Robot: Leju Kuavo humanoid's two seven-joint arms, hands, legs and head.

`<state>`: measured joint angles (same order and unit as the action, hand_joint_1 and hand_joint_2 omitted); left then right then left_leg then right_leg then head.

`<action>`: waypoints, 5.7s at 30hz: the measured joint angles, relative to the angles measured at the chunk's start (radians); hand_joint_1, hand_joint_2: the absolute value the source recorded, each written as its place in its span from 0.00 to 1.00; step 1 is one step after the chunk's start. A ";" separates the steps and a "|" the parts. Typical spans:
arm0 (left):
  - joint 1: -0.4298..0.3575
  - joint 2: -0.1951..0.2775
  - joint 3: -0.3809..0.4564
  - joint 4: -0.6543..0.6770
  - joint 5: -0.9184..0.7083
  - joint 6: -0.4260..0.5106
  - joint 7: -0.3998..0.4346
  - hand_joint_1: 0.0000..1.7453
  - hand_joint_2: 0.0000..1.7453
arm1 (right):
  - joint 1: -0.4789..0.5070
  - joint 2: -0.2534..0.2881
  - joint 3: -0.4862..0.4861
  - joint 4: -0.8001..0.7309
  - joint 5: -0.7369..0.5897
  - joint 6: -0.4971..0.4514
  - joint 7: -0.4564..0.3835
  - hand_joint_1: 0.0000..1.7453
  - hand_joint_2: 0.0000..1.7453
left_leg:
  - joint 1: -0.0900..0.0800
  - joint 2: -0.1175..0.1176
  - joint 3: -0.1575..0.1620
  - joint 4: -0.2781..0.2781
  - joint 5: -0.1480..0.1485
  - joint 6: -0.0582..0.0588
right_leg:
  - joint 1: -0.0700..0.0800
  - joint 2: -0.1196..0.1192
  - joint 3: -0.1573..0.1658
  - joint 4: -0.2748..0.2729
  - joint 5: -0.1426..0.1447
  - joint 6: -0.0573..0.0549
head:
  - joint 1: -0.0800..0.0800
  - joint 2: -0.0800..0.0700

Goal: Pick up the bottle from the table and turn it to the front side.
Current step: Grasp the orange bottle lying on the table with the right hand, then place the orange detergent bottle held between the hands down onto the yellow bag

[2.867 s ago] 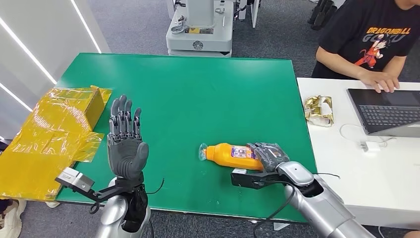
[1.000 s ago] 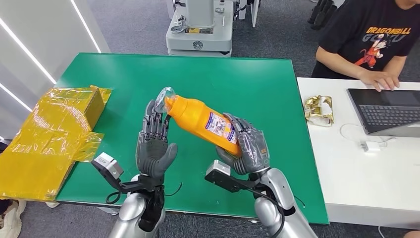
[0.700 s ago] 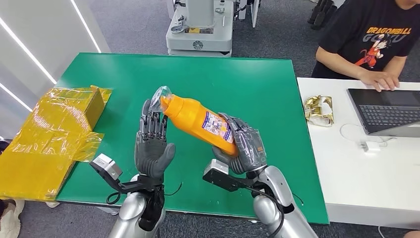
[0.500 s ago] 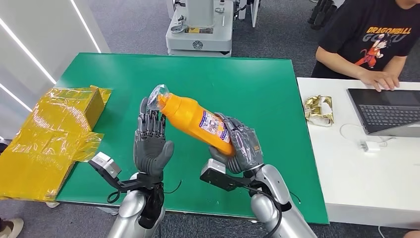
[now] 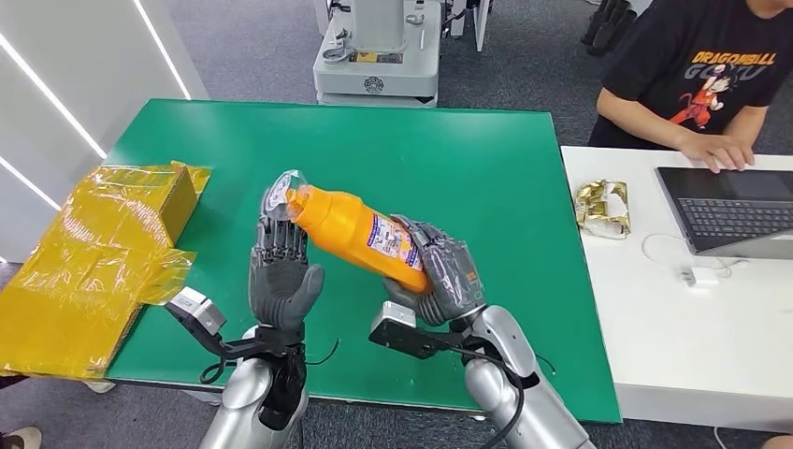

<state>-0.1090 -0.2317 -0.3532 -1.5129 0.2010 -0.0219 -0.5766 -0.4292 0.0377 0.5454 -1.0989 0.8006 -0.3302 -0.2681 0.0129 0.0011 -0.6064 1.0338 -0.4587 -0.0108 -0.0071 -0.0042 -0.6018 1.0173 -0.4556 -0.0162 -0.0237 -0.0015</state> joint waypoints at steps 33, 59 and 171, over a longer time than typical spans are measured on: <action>0.003 -0.001 0.009 0.047 -0.017 0.001 -0.010 0.00 1.00 | -0.030 0.040 0.015 0.067 0.016 0.110 0.048 1.00 1.00 | 0.000 0.000 0.000 0.000 0.000 0.000 | 0.000 0.000 0.000 0.000 0.000 0.000 | 0.000 0.000; 0.004 0.000 0.025 0.047 0.020 0.006 -0.022 0.00 1.00 | -0.058 0.035 0.065 0.086 -0.028 0.291 -0.035 1.00 1.00 | 0.000 0.000 0.000 0.000 0.000 0.000 | 0.000 0.001 0.000 0.000 0.000 0.000 | 0.000 0.000; -0.303 0.681 0.003 0.366 -1.295 0.329 0.406 1.00 1.00 | 0.289 0.004 0.055 -0.510 -0.515 -0.259 -0.241 0.00 1.00 | 0.001 0.002 0.000 0.000 0.000 -0.001 | 0.000 0.003 -0.001 0.001 -0.001 0.000 | 0.000 0.000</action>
<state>-0.4123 0.4496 -0.3505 -1.1466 -1.0942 0.3071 -0.1701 -0.1406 0.0420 0.6001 -1.6085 0.2851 -0.5888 -0.5088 0.0139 0.0036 -0.6060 1.0334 -0.4589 -0.0116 -0.0066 -0.0010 -0.6031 1.0179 -0.4566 -0.0161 -0.0236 -0.0015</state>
